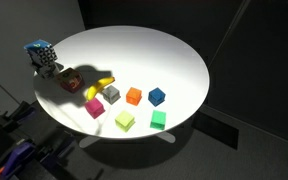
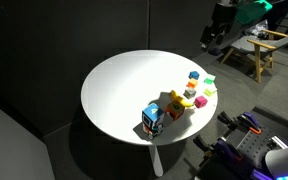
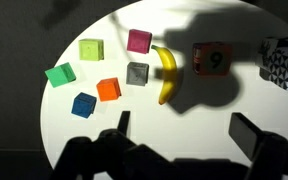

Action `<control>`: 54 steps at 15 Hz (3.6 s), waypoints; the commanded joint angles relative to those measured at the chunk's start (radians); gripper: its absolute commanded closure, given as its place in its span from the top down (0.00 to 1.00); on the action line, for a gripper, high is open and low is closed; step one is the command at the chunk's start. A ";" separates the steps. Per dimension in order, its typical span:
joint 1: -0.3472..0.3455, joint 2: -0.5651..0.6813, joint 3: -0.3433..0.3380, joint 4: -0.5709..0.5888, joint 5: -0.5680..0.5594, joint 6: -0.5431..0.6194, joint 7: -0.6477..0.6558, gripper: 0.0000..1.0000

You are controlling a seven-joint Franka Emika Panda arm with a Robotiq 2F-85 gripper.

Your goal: Put the orange block on the stack

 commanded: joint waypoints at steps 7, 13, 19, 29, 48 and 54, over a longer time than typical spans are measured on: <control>0.009 0.000 -0.008 -0.003 -0.001 0.001 -0.018 1.00; 0.009 0.000 -0.009 -0.003 -0.001 0.001 -0.019 1.00; 0.011 -0.001 -0.008 -0.009 -0.001 0.008 -0.027 1.00; 0.028 0.138 0.016 -0.020 -0.030 0.096 0.008 1.00; 0.132 0.404 0.062 -0.046 -0.129 0.343 0.247 1.00; 0.144 0.413 0.053 -0.044 -0.139 0.328 0.270 1.00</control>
